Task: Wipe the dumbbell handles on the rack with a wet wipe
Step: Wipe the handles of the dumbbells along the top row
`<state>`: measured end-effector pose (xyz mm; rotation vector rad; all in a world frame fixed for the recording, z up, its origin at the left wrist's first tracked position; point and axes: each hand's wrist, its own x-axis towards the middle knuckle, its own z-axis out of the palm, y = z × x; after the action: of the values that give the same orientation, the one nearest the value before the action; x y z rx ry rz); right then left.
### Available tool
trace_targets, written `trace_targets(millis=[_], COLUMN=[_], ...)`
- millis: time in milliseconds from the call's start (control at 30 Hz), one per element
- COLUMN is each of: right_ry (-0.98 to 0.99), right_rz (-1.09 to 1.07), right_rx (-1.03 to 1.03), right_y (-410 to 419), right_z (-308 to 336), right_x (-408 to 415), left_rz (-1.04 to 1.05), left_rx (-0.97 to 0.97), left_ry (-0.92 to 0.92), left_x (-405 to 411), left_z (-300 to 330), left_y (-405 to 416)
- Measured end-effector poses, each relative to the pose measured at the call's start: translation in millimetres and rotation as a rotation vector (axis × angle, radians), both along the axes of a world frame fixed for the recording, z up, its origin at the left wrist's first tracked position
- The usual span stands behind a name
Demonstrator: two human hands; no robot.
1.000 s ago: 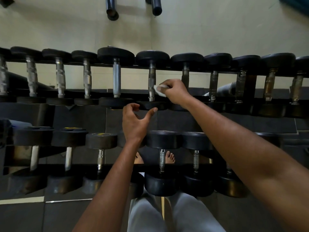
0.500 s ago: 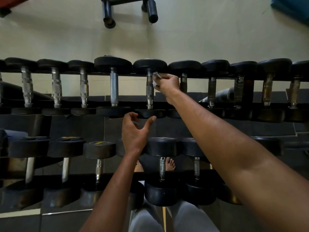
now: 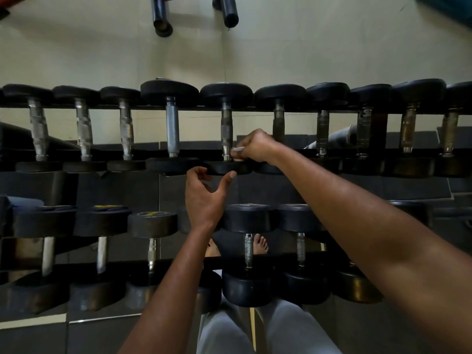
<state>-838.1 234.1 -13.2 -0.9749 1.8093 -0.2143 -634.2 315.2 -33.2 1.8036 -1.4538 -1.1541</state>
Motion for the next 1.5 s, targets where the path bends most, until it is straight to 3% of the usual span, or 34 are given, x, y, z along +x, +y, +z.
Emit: trace_targets(millis=[100, 167, 233, 333, 600, 800, 1067, 1267, 1400, 1500], right_ry=[0.039, 0.127, 0.241, 0.396, 0.815, 0.624, 0.532, 0.462, 0.249, 0.070], right_rz=[0.073, 0.080, 0.135, 0.324, 0.806, 0.718, 0.938, 0.973, 0.692, 0.319], right_rx=[-0.101, -0.322, -0.548, -0.728, -0.649, -0.487, -0.318, -0.228, -0.185, -0.191], right_y=[-7.7, -20.2, -35.0, -51.2, -65.9, -74.1, -65.4, -45.8, -38.2, -15.3], right_z=[16.2, 31.7, 40.9, 40.6, 40.8, 54.3, 47.4, 28.7, 34.2, 44.4], right_x=[-8.2, -8.6, -3.6, 4.4, 21.3, 24.1, 37.4, 45.3, 32.6, 6.2], left_rz=[0.063, 0.138, 0.233, 0.308, 0.286, 0.317, 0.324, 0.318, 0.304, 0.184], left_rx=[0.046, 0.128, 0.275, 0.493, 0.554, 0.577, 0.539, 0.534, 0.559, 0.566], left_ry=[0.039, 0.104, 0.248, 0.500, 0.785, 0.771, 0.686, 0.680, 0.563, 0.447], left_x=[-3.3, -7.7, -11.8, -16.2, -17.7, -16.8, -11.7, -7.6, -8.8, -13.9], left_z=[-2.9, -5.8, -12.2, -25.0, -22.1, -16.5, -16.1, -15.6, -7.6, 7.6], left_y=[2.0, 5.7, 10.1, 10.5, 10.5, 6.4, 0.9, -1.1, 0.2, 12.2])
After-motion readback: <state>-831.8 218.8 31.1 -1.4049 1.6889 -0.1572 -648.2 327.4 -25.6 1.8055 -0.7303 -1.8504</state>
